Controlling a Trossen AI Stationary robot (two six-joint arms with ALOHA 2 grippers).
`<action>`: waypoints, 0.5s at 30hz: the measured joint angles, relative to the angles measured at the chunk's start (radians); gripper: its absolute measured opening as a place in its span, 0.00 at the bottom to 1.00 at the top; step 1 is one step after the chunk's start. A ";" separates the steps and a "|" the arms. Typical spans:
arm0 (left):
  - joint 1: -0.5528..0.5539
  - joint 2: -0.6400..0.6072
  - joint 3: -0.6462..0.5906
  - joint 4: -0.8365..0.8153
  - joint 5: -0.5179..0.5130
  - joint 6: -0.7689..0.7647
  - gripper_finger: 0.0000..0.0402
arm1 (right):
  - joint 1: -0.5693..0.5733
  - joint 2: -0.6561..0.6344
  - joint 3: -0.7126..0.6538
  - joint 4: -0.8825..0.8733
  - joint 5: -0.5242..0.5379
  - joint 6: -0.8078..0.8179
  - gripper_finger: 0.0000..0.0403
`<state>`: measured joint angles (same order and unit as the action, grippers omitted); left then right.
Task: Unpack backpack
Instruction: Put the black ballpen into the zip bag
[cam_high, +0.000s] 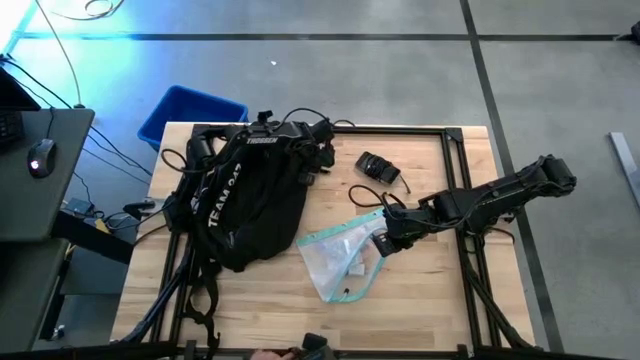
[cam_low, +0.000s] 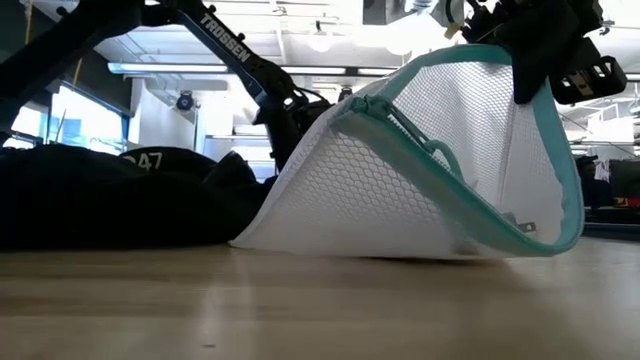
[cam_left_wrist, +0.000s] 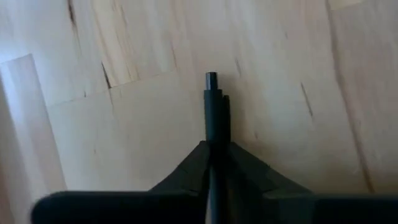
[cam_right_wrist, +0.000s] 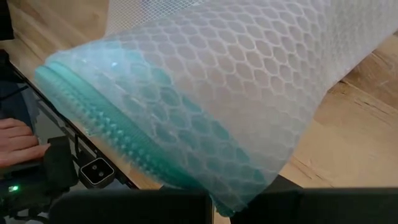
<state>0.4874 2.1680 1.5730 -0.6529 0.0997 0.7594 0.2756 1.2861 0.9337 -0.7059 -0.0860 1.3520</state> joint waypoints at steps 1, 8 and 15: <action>-0.006 -0.001 0.000 -0.001 -0.005 -0.005 0.02 | 0.000 0.000 0.000 0.000 0.000 -0.002 0.00; -0.054 -0.001 0.001 -0.007 -0.022 -0.062 0.03 | 0.000 0.000 0.000 0.004 0.000 -0.002 0.00; -0.154 -0.001 0.000 0.015 -0.004 -0.106 0.03 | 0.000 0.000 0.000 0.037 0.000 -0.002 0.00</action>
<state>0.3332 2.1666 1.5734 -0.6379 0.0955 0.6536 0.2756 1.2861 0.9337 -0.6690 -0.0860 1.3496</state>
